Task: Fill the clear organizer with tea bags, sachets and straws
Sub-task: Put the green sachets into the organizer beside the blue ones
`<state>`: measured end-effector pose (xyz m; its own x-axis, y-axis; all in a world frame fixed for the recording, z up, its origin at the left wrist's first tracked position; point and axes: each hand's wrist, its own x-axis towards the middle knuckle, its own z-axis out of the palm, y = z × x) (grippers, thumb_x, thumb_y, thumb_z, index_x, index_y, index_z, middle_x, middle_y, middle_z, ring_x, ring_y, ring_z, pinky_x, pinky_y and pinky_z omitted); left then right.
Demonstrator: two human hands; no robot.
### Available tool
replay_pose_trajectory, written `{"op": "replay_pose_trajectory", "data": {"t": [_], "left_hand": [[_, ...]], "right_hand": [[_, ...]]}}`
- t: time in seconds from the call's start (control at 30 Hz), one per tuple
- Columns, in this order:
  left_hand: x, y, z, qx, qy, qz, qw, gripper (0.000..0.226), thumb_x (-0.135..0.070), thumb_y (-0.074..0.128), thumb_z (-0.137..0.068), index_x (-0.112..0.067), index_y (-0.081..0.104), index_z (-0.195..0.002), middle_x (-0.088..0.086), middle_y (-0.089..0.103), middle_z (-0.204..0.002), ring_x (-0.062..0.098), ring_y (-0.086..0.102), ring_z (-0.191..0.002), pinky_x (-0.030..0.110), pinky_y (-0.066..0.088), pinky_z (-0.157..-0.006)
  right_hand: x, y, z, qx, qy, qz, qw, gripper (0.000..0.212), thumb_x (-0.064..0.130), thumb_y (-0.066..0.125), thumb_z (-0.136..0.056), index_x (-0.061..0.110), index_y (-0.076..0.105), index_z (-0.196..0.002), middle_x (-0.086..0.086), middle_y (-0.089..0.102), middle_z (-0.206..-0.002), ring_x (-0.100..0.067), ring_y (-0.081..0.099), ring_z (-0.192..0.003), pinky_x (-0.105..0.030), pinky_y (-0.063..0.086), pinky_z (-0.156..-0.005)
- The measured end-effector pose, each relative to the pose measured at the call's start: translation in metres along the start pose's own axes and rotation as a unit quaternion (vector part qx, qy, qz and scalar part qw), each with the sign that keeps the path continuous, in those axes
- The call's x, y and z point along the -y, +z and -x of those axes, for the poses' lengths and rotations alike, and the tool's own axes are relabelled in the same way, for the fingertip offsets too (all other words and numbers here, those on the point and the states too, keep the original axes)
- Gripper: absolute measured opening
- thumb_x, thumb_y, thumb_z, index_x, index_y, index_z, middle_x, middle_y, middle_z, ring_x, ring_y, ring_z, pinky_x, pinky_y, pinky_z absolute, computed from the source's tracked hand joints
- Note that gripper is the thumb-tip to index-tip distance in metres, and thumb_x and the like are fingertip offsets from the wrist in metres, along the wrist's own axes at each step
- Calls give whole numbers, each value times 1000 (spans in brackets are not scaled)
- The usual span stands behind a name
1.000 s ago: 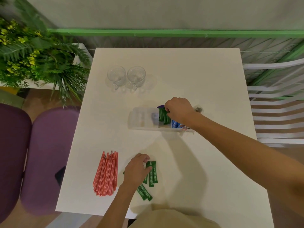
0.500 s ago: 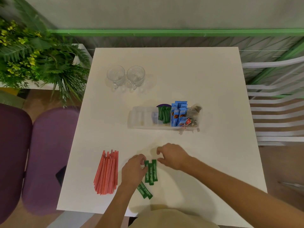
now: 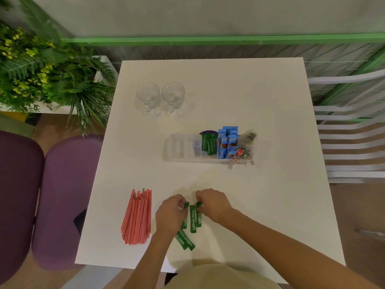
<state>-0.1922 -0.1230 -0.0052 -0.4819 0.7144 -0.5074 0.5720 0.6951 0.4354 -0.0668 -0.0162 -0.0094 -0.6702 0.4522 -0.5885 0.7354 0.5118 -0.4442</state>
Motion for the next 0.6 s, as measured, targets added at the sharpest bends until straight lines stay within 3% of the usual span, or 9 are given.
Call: {"op": "replay_pose_trajectory", "data": {"t": [0.23,0.37,0.6], "left_hand": [[-4,-19,-14,-16,-30,101,994,12,-23,75,-80,-28,65,-81,-14,68,-81,3,65,-67,24,50,-58],[-24,-38,-24,-23,39,163,986,19,-9,77,-77,-25,67,-82,-8,70,-80,1,62,-60,6,44,-59],[-82,-71,-55,-39,127,206,969,18,-8,76,-78,-24,69,-82,-10,69,-78,3,63,-68,9,48,-66]], "right_hand": [[-13,-14,1,-17,24,-147,989,15,17,74,-76,12,64,-86,-5,67,-88,-23,63,-81,-35,52,-72],[-23,-46,3,-51,4,-201,978,9,9,76,-75,9,68,-80,-4,67,-78,-16,61,-68,-33,54,-70],[-29,-110,9,-126,-1,-221,967,6,10,74,-81,11,68,-81,0,65,-70,-11,60,-57,-24,54,-59]]}}
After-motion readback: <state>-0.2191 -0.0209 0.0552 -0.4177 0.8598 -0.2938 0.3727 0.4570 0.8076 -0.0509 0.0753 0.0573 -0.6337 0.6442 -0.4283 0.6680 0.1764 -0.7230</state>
